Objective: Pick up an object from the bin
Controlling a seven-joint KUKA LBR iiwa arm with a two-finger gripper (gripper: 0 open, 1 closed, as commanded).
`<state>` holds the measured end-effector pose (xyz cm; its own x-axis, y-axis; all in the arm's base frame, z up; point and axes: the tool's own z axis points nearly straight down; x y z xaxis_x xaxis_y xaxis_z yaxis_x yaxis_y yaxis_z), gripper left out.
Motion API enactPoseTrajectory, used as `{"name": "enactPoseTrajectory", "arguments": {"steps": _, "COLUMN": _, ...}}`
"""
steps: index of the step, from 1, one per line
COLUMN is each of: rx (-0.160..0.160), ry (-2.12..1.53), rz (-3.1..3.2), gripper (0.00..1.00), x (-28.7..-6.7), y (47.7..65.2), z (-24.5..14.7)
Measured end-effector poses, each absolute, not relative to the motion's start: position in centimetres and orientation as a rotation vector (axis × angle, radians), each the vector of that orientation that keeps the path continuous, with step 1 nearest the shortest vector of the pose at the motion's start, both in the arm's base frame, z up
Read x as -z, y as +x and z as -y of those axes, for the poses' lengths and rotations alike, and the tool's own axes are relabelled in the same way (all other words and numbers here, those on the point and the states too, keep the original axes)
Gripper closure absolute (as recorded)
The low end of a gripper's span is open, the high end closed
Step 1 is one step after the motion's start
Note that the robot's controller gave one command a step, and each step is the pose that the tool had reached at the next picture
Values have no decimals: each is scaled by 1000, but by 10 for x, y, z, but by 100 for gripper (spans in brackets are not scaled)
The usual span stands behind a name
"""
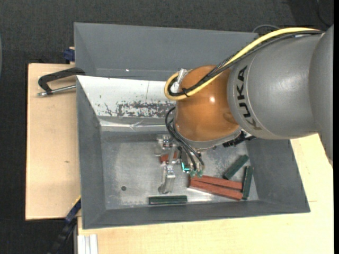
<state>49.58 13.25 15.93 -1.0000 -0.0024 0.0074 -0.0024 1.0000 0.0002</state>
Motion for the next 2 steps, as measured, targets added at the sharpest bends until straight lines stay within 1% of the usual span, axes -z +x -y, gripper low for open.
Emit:
{"name": "enactPoseTrajectory", "arguments": {"steps": 1, "rx": 2, "ry": 0, "rz": 3141, "gripper": 0, "x": -163, "y": 497, "z": -132}}
{"name": "enactPoseTrajectory", "arguments": {"steps": 2, "rx": 5, "ry": 18, "rz": 3147, "gripper": 0, "x": -126, "y": 514, "z": -87}}
